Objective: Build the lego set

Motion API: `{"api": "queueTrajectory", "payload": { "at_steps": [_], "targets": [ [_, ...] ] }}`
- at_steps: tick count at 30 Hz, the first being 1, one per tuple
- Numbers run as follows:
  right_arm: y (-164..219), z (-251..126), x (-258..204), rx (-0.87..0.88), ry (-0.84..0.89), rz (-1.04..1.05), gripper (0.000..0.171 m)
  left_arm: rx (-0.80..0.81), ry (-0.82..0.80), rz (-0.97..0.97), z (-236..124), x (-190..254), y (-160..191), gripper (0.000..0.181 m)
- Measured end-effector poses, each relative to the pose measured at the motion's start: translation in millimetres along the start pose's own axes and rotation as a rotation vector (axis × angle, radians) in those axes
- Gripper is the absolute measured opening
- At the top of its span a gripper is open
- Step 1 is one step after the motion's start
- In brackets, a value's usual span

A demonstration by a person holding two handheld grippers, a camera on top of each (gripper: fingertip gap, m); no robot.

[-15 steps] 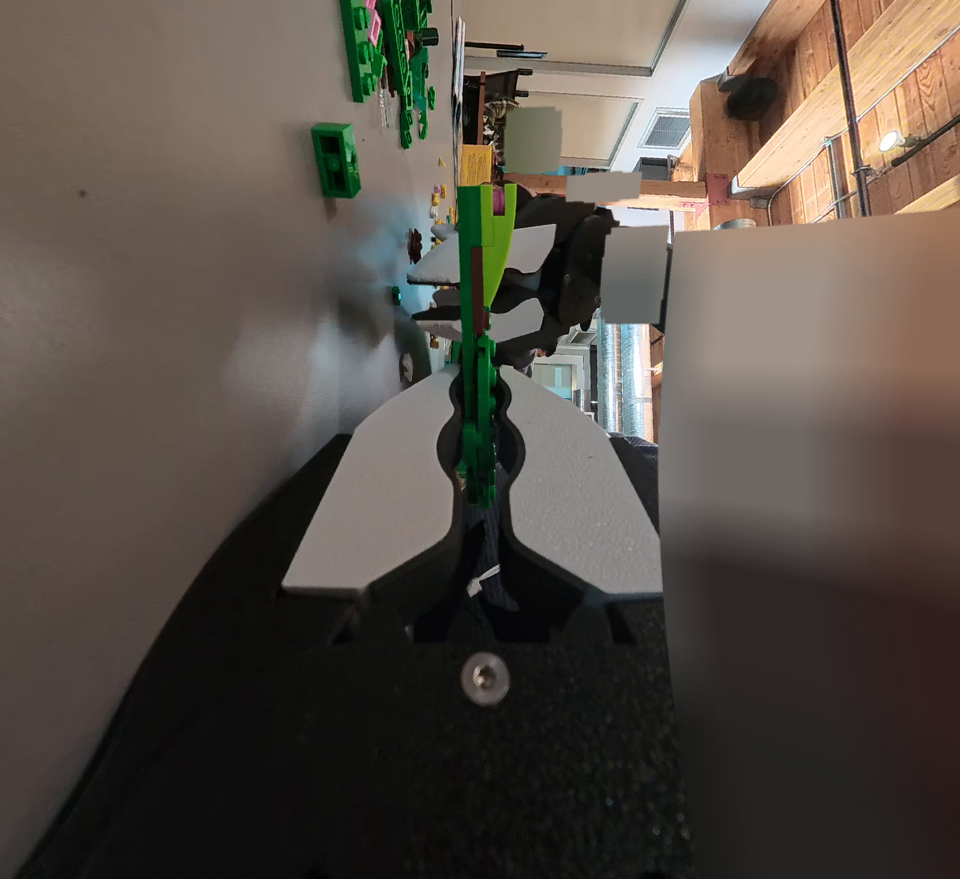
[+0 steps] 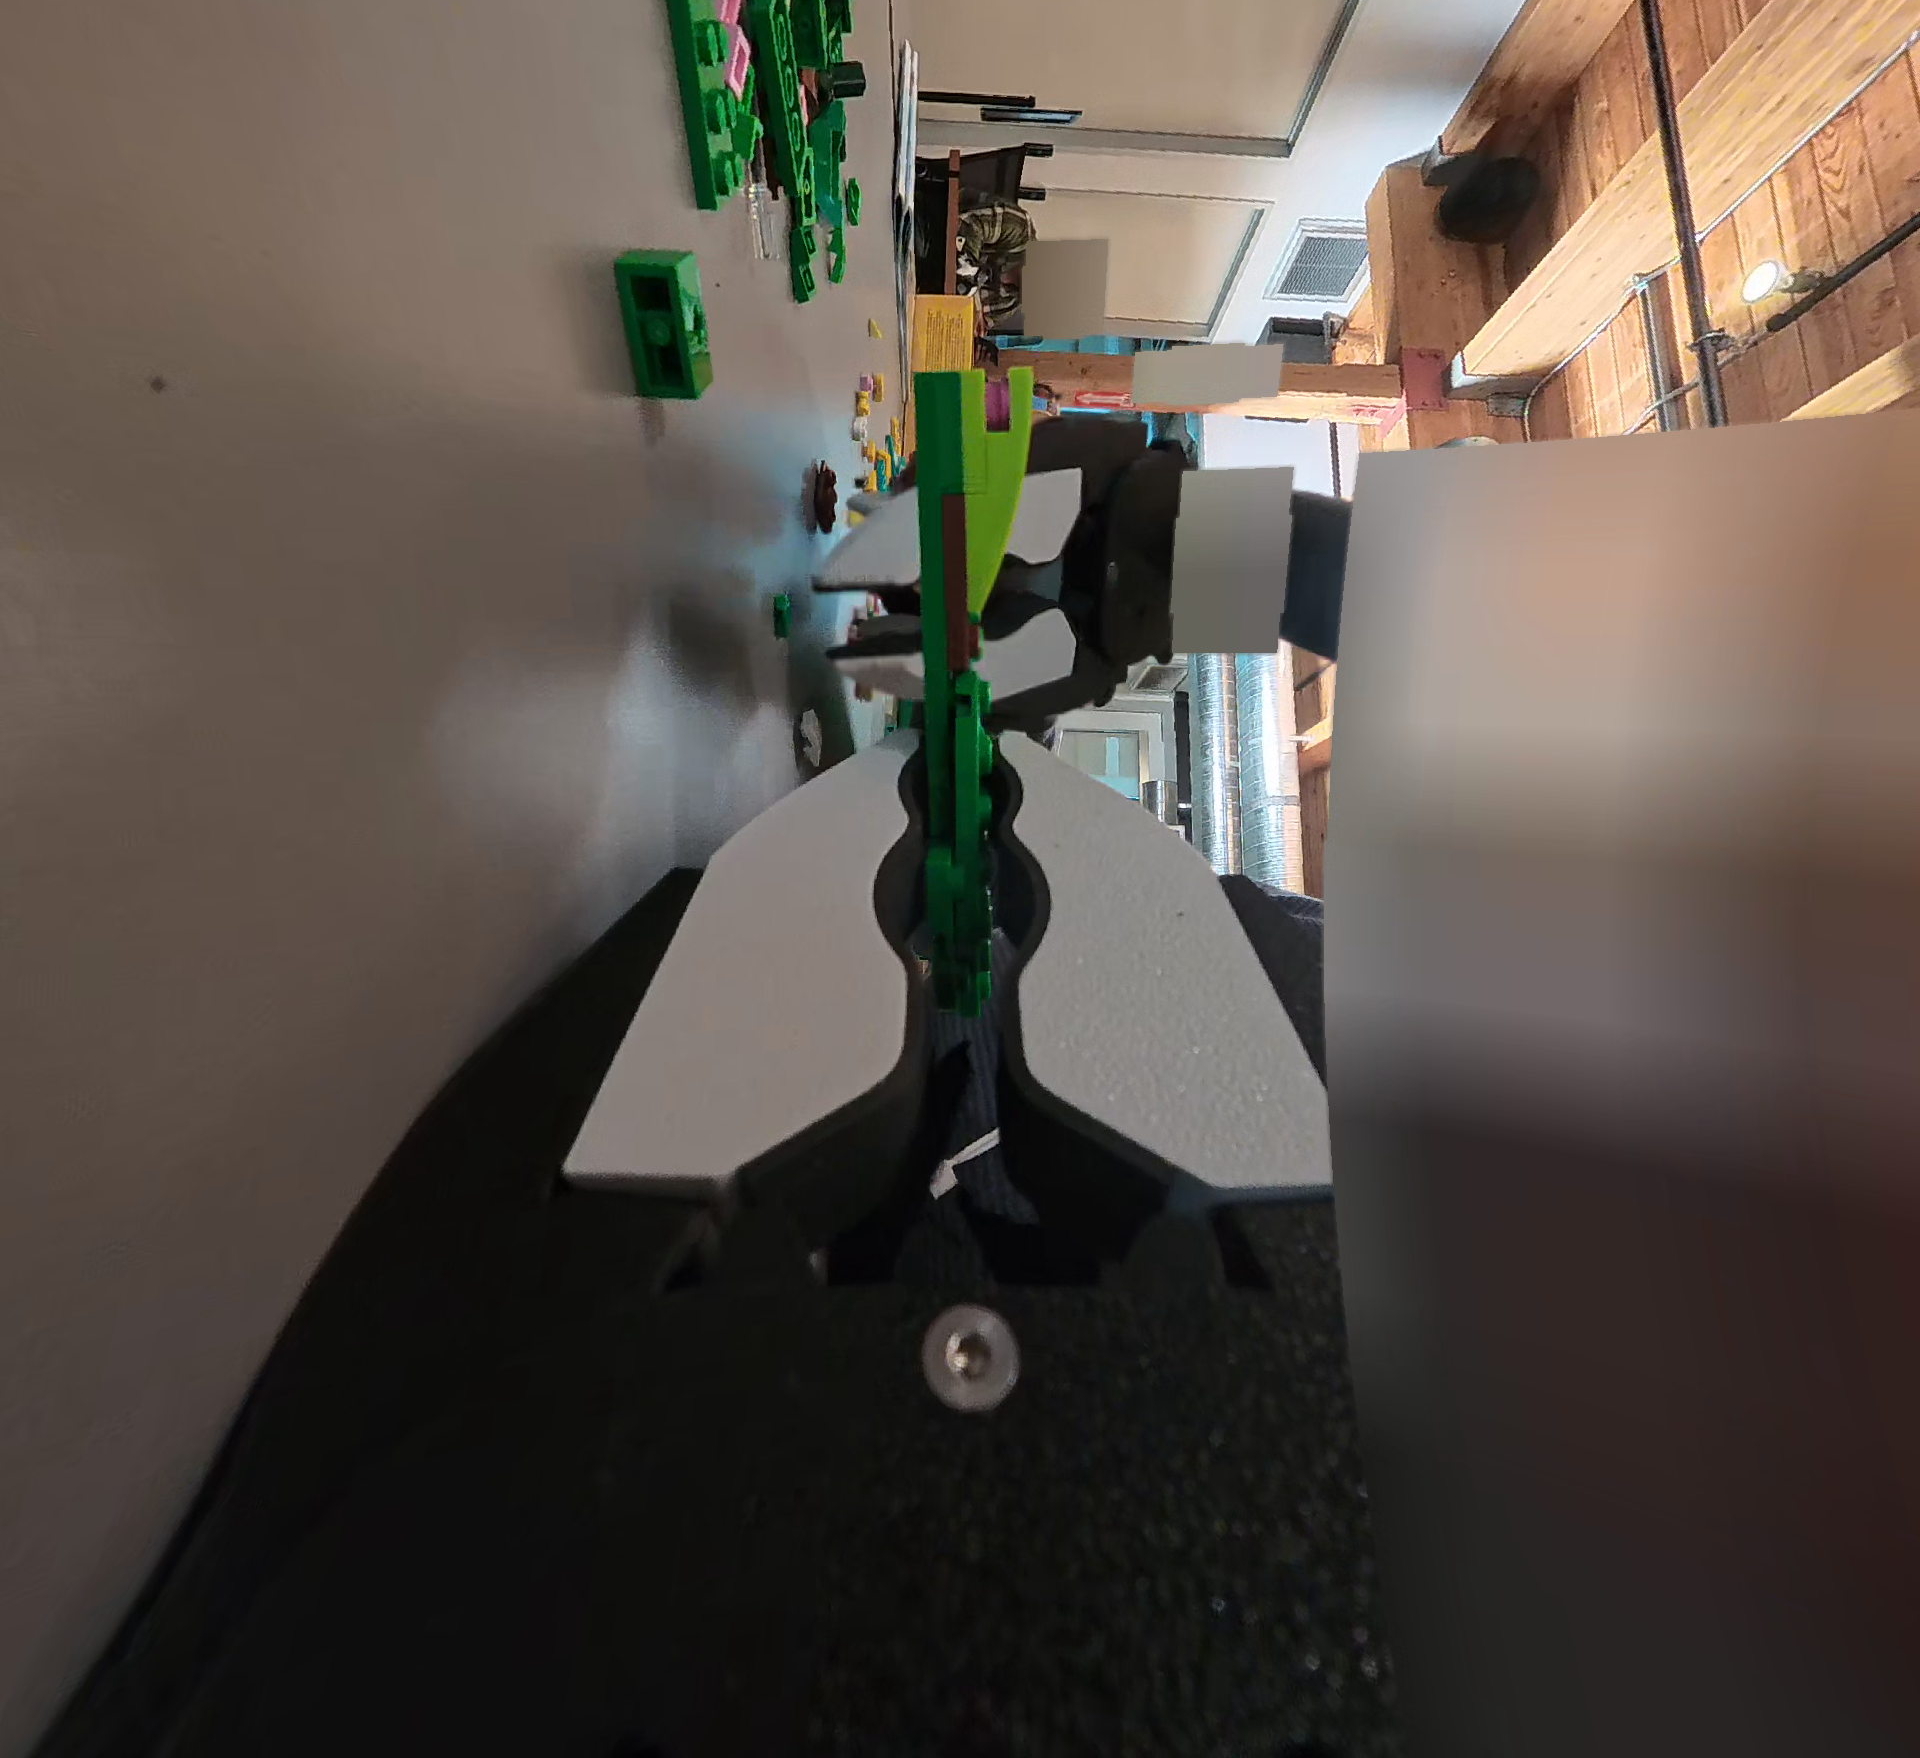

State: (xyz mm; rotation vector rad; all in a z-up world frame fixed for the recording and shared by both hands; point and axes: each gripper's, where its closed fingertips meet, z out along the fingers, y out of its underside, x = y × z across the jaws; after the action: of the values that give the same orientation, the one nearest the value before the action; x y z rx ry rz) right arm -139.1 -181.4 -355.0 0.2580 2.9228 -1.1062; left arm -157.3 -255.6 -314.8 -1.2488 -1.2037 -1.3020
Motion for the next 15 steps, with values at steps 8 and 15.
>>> {"api": "queueTrajectory", "payload": {
  "at_steps": [8, 15],
  "targets": [
    [-2.6, 11.0, -9.4, 0.015, -0.044, -0.001, 0.016, 0.004, 0.008, 0.004, -0.2, 0.7, -0.1, 0.008],
    [-4.6, 6.4, -1.4, 0.04, -0.001, 0.041, 0.013, 0.002, 0.015, 0.006, -0.6, 1.4, 0.2, 0.009]
  ]
}}
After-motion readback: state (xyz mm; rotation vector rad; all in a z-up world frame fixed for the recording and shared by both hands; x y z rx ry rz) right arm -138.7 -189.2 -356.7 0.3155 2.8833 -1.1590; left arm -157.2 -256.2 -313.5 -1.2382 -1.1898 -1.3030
